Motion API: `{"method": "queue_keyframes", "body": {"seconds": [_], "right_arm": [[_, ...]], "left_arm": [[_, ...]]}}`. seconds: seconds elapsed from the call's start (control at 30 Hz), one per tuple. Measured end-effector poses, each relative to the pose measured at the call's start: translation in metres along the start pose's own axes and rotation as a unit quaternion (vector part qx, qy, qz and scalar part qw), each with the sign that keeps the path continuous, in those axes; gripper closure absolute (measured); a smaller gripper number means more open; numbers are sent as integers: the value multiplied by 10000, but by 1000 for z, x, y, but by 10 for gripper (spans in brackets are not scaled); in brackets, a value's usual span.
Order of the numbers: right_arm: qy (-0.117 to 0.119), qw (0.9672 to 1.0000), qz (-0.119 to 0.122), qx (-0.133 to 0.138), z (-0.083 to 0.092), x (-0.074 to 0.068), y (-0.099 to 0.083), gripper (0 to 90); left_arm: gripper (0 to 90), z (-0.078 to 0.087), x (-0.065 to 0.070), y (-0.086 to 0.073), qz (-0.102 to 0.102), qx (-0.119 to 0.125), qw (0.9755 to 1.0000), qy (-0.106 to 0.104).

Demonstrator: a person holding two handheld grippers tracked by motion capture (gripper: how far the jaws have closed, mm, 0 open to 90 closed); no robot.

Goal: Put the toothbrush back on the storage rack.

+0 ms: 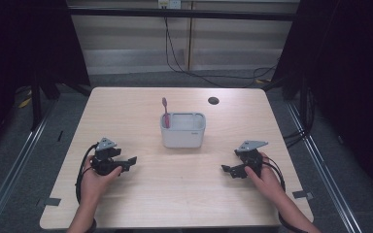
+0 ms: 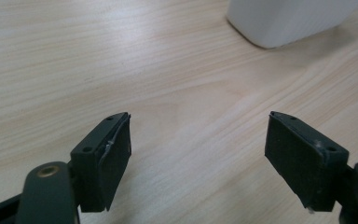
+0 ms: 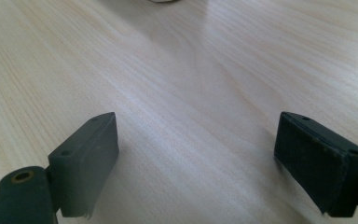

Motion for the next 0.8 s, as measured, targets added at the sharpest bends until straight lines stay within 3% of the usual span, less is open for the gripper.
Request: {"method": "queue_keyframes", "body": {"seconds": [0.2,0.4,0.8], "right_arm": [[-3,10000,5,7,0,0,0,132],[1,10000,1,6,0,0,0,132],[-10,10000,-4,-4,0,0,0,132]], "left_arm": [[222,-2,-2,-5,-88,-127,9999,52],[220,-3,-2,-7,-61,-101,9999,109],[199,-6,-6,-11,-265,-258,9991,213]]}}
Point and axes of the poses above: each handheld gripper's, and its own axes: z roughly backward along the jaws, y roughly out of its top, x roughly to its right, the point moved 4 cm from there along -z, roughly forward along the jaws, and after that the axes turned 12 degrees about -x, right-handed, at the moved point
